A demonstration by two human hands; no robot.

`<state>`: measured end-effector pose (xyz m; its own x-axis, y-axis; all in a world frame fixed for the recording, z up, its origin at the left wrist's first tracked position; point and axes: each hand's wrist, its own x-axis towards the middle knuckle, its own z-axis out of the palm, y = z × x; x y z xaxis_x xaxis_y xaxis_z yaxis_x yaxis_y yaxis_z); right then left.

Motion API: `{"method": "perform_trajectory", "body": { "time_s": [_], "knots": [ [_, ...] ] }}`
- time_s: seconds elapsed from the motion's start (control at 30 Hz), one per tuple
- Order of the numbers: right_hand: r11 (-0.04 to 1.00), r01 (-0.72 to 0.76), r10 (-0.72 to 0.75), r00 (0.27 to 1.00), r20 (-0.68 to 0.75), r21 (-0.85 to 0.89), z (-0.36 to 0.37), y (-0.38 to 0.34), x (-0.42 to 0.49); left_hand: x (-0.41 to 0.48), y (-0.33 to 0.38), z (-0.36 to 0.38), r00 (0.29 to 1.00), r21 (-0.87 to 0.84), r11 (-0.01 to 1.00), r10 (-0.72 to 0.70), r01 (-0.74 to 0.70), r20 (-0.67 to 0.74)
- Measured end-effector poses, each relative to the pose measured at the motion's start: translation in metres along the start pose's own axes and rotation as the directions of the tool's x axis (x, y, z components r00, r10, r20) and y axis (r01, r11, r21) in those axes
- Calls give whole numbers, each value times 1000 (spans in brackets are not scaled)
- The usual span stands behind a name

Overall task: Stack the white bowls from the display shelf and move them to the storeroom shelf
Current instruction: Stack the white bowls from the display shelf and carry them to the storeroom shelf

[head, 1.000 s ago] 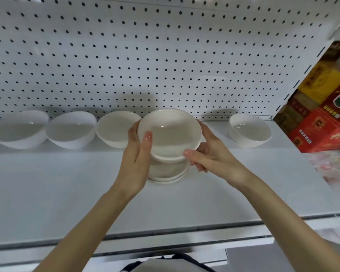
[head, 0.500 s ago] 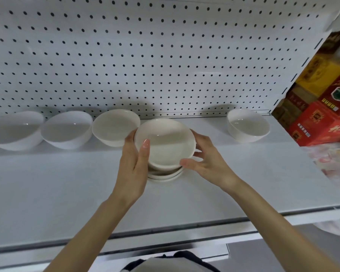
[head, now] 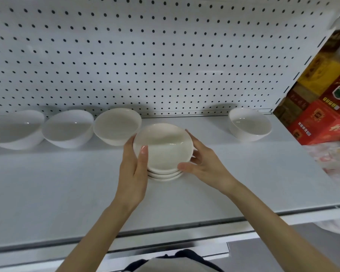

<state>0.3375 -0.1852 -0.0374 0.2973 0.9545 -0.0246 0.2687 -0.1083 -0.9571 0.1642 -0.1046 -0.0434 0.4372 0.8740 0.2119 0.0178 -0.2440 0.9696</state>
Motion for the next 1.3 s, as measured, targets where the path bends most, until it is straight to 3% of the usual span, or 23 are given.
{"method": "perform_trajectory", "body": {
  "time_s": [0.17, 0.43, 0.67, 0.73, 0.9, 1.13, 1.3],
  "knots": [
    [1000, 18, -18, 1000, -9, 16, -1, 2, -2, 0, 0, 8, 1000, -30, 999, -12, 11, -27],
    [1000, 3, -4, 995, -96, -7, -48, 10, -9, 17, 5, 57, 997, -87, 993, -70, 74, 43],
    [997, -47, 45, 999, 26, 63, -68, 13, -14, 18, 5, 72, 996, -126, 988, -91, 87, -20],
    [977, -112, 122, 992, -45, 181, -75, 21, -18, 19, 4, 71, 993, -139, 984, -116, 109, -39],
    [830, -254, 413, 878, -242, 496, -109, 39, -25, 23, 6, 72, 988, -112, 983, -150, 144, -46],
    [822, -151, 453, 758, -470, 548, -134, 59, -2, 27, 9, 72, 981, -171, 968, -194, 185, -34],
    [801, -82, 436, 759, -484, 593, -140, 56, 8, 27, 14, 72, 980, -152, 970, -197, 188, -40]
  ]
}}
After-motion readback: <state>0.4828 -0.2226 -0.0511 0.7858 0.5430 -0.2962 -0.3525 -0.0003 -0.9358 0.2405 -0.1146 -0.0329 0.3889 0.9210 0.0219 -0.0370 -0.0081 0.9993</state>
